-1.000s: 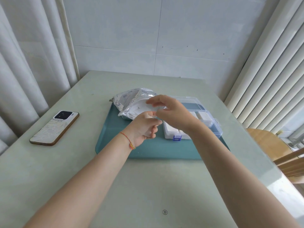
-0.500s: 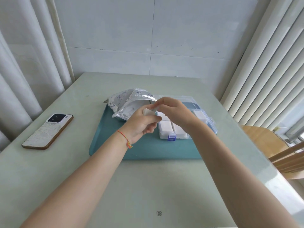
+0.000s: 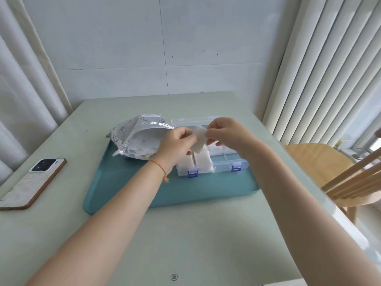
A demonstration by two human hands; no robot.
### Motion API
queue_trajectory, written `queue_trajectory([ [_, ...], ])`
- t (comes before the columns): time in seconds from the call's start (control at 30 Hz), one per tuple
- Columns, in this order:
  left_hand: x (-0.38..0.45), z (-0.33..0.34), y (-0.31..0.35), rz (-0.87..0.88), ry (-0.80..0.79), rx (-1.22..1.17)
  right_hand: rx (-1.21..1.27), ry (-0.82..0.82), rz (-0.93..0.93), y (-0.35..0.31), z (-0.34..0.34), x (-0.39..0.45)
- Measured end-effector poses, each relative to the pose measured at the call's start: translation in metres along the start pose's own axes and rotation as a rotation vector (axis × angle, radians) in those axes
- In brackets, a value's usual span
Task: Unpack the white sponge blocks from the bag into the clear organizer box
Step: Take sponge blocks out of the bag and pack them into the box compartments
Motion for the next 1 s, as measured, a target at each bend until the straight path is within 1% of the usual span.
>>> queue_trajectory([
  [0.07,0.003,0.007,0.002,-0.002,0.033,-0.021,0.084,0.016,-0.008,0.005,-0.003,-0.002],
  [0.17,0.004,0.013,0.001,-0.039,0.034,-0.031,0.123,0.095,0.009,0.014,-0.001,0.000],
  [0.23,0.005,0.012,-0.004,-0.042,0.086,0.076,0.094,0.132,0.029,0.021,-0.002,0.001],
  [0.27,0.006,0.009,-0.007,-0.031,0.127,0.148,0.050,0.125,0.039,0.023,-0.002,0.002],
  [0.33,0.005,0.003,-0.010,0.008,0.194,0.292,-0.062,0.063,0.060,0.026,-0.001,0.003],
  [0.37,0.003,0.001,-0.010,0.036,0.202,0.356,-0.112,0.027,0.070,0.027,0.001,0.004],
  [0.43,0.000,0.000,-0.009,0.094,0.165,0.461,-0.203,-0.016,0.078,0.029,0.006,0.006],
  [0.53,-0.003,0.003,-0.010,0.154,0.069,0.618,-0.317,-0.021,0.073,0.030,0.012,0.008],
  [0.63,-0.002,0.005,-0.012,0.178,0.004,0.719,-0.407,-0.007,0.047,0.030,0.016,0.006],
  [0.9,0.007,0.006,-0.010,0.158,-0.106,0.902,-0.626,-0.035,0.003,0.031,0.023,0.006],
  [1.0,0.009,0.006,-0.007,0.112,-0.166,0.963,-0.673,-0.033,0.010,0.029,0.023,0.005],
])
Point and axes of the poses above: each hand's wrist, its own x-axis towards the middle knuckle, its own z-axis out of the palm, y = z × x, the point moved 2 cm from there along x, towards the middle knuckle, and after that the axes turned 5 degrees about -y, right-handed, at the moved point
